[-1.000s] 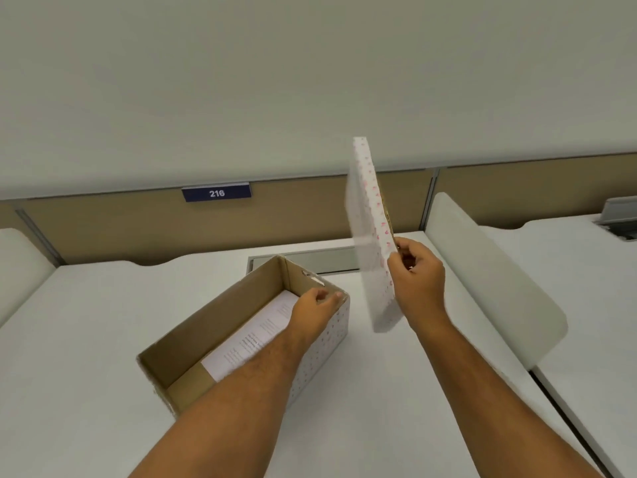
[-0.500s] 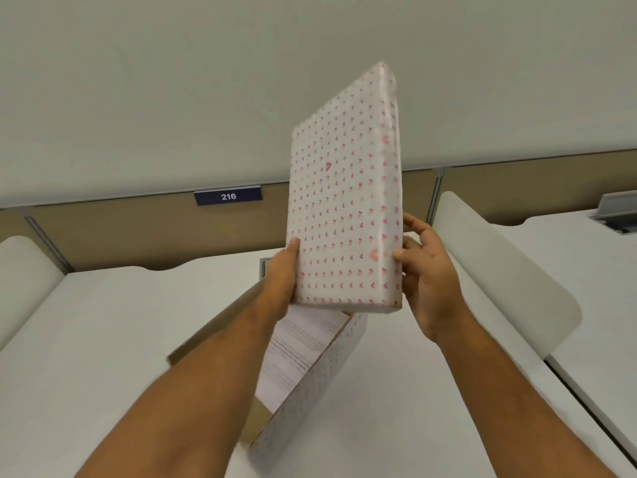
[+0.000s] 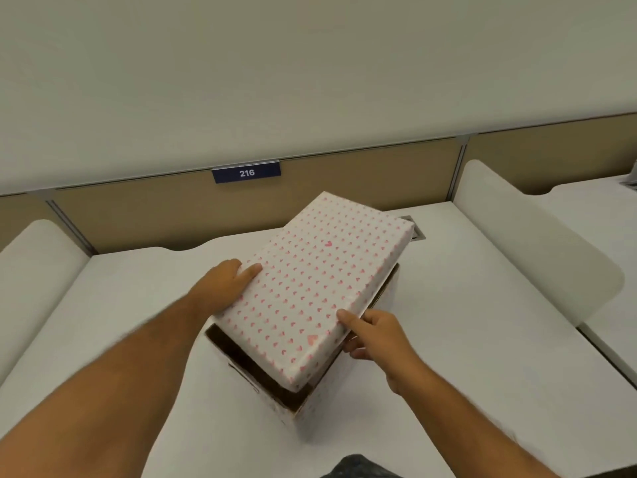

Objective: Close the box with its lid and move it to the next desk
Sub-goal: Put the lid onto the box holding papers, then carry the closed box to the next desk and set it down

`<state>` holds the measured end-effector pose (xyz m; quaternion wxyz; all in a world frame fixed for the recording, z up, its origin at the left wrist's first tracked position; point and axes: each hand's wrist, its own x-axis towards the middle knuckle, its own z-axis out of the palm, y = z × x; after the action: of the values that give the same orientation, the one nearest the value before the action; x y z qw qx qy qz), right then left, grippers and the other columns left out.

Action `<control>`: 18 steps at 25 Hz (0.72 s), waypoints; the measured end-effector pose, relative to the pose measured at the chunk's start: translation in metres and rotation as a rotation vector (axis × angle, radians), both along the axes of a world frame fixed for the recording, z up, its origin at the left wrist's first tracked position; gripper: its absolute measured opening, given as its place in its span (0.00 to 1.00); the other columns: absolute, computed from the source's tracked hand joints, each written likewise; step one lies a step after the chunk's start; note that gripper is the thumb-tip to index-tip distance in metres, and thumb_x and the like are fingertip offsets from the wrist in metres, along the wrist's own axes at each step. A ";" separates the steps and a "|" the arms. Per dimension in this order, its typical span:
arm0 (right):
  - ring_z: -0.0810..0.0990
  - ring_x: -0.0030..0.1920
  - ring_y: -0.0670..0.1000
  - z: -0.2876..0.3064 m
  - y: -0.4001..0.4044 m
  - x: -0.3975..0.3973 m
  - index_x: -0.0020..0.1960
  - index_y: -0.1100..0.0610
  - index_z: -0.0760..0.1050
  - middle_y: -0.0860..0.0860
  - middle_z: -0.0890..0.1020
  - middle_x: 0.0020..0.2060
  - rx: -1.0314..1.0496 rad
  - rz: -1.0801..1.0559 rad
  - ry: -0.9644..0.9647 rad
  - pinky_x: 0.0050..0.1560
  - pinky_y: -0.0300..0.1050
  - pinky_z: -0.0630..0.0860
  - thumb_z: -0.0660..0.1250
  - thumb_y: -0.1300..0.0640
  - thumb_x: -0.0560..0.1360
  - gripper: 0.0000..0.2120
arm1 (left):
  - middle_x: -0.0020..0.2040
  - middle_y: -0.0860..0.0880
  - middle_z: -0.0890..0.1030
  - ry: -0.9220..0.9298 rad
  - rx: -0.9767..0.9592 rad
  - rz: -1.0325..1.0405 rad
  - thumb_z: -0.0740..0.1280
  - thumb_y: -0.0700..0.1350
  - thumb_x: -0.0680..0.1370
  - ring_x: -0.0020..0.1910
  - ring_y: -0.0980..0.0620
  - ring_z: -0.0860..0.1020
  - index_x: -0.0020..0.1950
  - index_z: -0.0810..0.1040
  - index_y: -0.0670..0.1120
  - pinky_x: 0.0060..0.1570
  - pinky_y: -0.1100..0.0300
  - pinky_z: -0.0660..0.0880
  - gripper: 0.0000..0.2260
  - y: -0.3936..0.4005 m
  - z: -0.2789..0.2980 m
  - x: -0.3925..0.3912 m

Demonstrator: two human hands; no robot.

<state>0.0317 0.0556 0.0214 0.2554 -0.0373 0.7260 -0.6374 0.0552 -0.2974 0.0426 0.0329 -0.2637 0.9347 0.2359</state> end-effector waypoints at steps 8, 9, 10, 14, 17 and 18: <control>0.92 0.42 0.52 -0.021 0.001 0.010 0.53 0.58 0.85 0.55 0.91 0.47 0.043 -0.033 -0.127 0.41 0.46 0.89 0.80 0.45 0.75 0.17 | 0.68 0.47 0.81 -0.097 -0.050 -0.066 0.48 0.80 0.73 0.54 0.49 0.79 0.71 0.74 0.48 0.55 0.52 0.75 0.44 0.000 -0.029 0.014; 0.92 0.42 0.52 -0.026 0.002 0.012 0.53 0.58 0.85 0.55 0.90 0.47 0.053 -0.024 -0.146 0.41 0.47 0.89 0.81 0.45 0.75 0.17 | 0.67 0.48 0.81 -0.106 -0.042 -0.069 0.49 0.80 0.73 0.52 0.50 0.79 0.71 0.74 0.48 0.53 0.53 0.74 0.44 0.000 -0.029 0.016; 0.92 0.42 0.52 -0.030 0.003 0.014 0.53 0.58 0.85 0.56 0.90 0.47 0.060 -0.014 -0.165 0.41 0.47 0.89 0.81 0.45 0.75 0.17 | 0.65 0.49 0.81 -0.121 -0.032 -0.071 0.49 0.80 0.72 0.50 0.52 0.79 0.71 0.74 0.49 0.51 0.54 0.74 0.43 0.000 -0.028 0.018; 0.93 0.43 0.52 -0.040 0.006 0.015 0.54 0.57 0.84 0.56 0.90 0.49 0.053 0.019 -0.218 0.45 0.49 0.90 0.81 0.45 0.75 0.17 | 0.56 0.53 0.78 -0.172 -0.022 -0.095 0.52 0.80 0.71 0.48 0.52 0.79 0.65 0.74 0.52 0.50 0.53 0.74 0.39 -0.003 -0.023 0.019; 0.92 0.45 0.51 -0.043 0.007 0.012 0.55 0.56 0.83 0.55 0.90 0.51 0.062 0.052 -0.219 0.47 0.50 0.89 0.81 0.45 0.74 0.18 | 0.53 0.53 0.79 -0.196 -0.034 -0.080 0.55 0.79 0.73 0.46 0.53 0.79 0.59 0.75 0.53 0.51 0.53 0.75 0.33 -0.005 -0.021 0.018; 0.92 0.45 0.51 -0.044 0.007 0.011 0.55 0.56 0.84 0.54 0.90 0.51 0.067 0.062 -0.213 0.47 0.49 0.89 0.81 0.45 0.74 0.18 | 0.51 0.54 0.80 -0.203 -0.032 -0.069 0.56 0.78 0.73 0.45 0.53 0.79 0.56 0.76 0.53 0.50 0.54 0.74 0.31 -0.006 -0.020 0.018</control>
<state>0.0431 0.0631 -0.0221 0.3516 0.0167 0.7142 -0.6050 0.0732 -0.3036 0.0224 0.1315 -0.2544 0.9388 0.1916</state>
